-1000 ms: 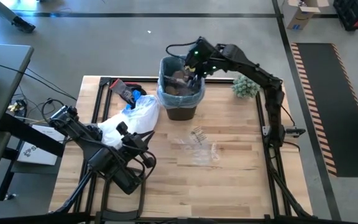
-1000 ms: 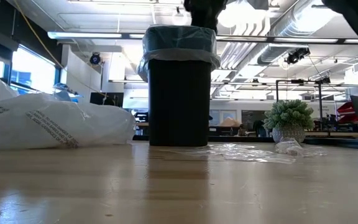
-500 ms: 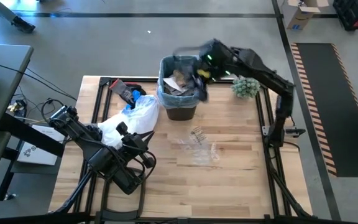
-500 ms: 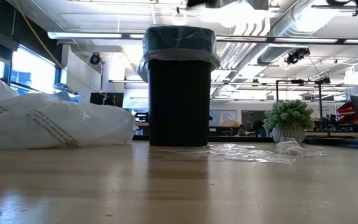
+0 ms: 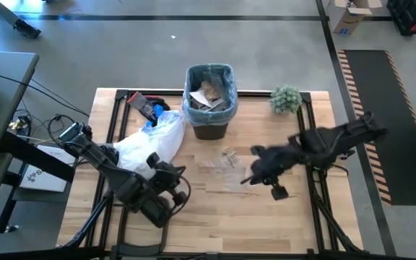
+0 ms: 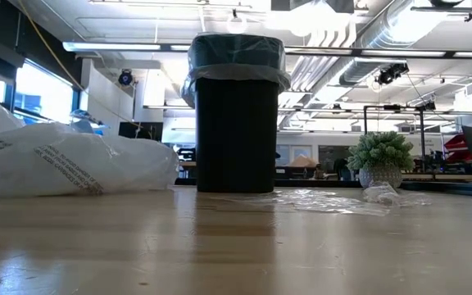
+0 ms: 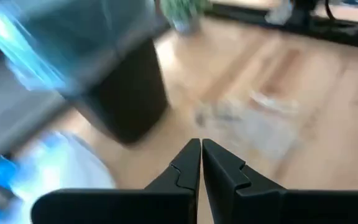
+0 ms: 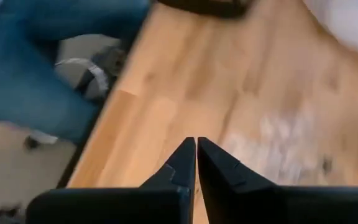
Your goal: Place trash/remove bag and relplace
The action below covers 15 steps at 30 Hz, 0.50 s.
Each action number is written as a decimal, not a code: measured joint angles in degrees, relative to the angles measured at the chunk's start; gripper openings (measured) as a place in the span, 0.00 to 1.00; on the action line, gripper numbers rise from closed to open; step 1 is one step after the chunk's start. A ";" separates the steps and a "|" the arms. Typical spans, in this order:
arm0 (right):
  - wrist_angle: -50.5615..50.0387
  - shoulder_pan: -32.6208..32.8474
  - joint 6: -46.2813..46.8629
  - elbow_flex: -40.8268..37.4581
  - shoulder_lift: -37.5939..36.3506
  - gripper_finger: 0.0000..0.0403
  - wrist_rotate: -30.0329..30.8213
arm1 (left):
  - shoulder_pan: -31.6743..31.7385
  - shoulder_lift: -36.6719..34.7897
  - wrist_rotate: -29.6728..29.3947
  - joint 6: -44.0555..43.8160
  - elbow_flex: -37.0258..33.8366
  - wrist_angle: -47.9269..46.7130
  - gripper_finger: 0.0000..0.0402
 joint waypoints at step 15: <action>42.89 -6.73 38.24 -52.22 -9.47 0.38 10.19 | 25.93 2.20 42.21 26.10 -23.71 51.26 0.00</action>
